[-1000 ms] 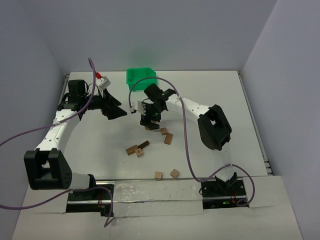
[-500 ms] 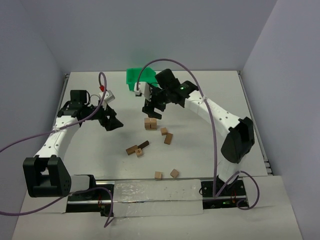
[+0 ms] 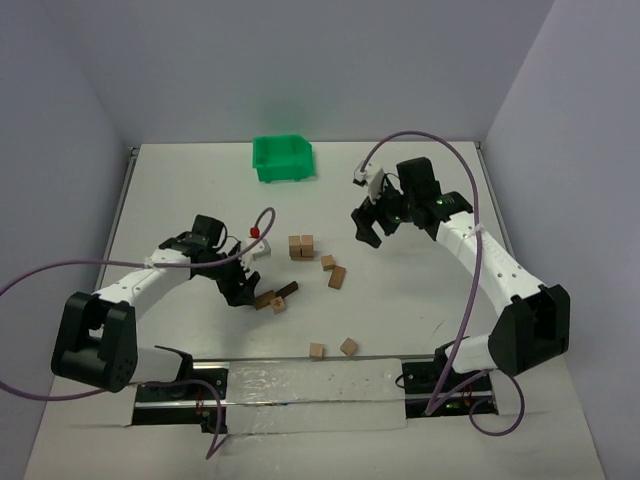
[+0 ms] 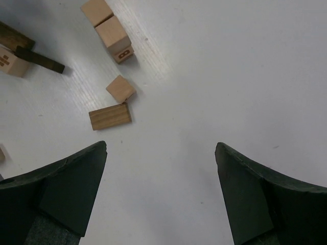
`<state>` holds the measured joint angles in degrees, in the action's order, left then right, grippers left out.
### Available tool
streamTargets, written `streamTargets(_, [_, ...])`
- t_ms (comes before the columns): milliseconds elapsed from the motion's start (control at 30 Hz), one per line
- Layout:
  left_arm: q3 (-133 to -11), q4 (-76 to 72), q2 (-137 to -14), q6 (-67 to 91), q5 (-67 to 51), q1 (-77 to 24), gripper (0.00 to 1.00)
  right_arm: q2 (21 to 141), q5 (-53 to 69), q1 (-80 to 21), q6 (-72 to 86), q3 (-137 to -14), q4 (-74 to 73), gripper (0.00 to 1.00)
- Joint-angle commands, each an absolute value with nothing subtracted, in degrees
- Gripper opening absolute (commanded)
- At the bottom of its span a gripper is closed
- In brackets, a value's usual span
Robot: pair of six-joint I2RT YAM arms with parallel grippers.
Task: Build the wood block tower
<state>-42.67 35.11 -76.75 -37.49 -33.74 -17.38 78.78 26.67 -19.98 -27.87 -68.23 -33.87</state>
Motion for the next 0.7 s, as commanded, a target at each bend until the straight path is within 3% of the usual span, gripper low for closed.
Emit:
streamTargets(0, [-42.3, 30.6, -78.9, -35.5, -30.0, -21.6, 0.78, 74.0, 28.0, -19.6, -24.7, -64.7, -27.9, 0.94])
streamTargets(333, [-41.1, 25.0, -81.7, -30.4, -23.5, -28.0, 0.65, 74.0, 28.6, -18.5, -24.7, -64.0, -27.3, 0.94])
streamTargets(533, [-39.3, 20.7, -81.5, -29.8, -19.5, -28.6, 0.51, 74.3, 28.7, -18.3, -24.9, -63.9, -27.2, 0.94])
streamTargets(667, [-38.6, 20.0, -81.2, -30.1, -19.8, -28.7, 0.49, 74.2, 28.8, -18.0, -25.0, -63.4, -27.2, 0.94])
